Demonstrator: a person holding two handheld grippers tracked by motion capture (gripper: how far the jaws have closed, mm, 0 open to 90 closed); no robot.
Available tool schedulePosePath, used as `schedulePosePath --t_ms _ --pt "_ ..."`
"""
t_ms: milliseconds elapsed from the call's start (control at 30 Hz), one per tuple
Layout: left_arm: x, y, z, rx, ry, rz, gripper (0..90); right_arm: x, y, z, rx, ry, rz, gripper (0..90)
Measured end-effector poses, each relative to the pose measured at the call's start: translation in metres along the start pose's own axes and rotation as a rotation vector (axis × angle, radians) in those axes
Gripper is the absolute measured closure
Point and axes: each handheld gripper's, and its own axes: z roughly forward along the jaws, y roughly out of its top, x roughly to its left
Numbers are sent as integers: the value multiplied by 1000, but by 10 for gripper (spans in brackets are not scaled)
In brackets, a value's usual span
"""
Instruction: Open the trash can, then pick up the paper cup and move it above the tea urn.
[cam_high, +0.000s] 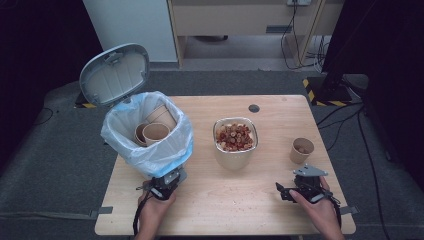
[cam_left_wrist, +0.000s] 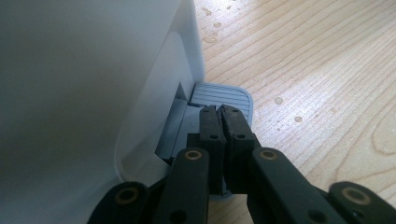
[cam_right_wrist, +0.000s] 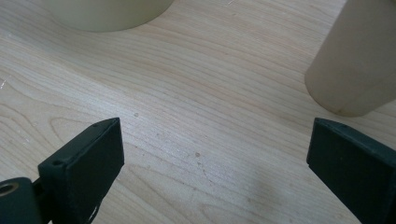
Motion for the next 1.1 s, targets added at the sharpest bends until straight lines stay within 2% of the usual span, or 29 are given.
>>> schedulePosePath --t_ms 267,567,700,900,967,1100 --pt "0 0 0 0 1 5 869 -15 -5 -8 -2 -62 78 52" --pt "-1 0 0 0 4 6 869 -29 -6 -6 -16 -106 124 47" --pt "-1 0 0 0 6 6 869 -36 -5 -6 -47 -127 161 49" --pt "-1 0 0 -1 7 8 869 -47 2 1 -62 -130 186 52" --pt "-1 0 0 -1 7 9 869 -52 5 2 -75 -115 217 50" --pt "-1 0 0 -1 7 8 869 -63 13 6 -69 -121 220 52"
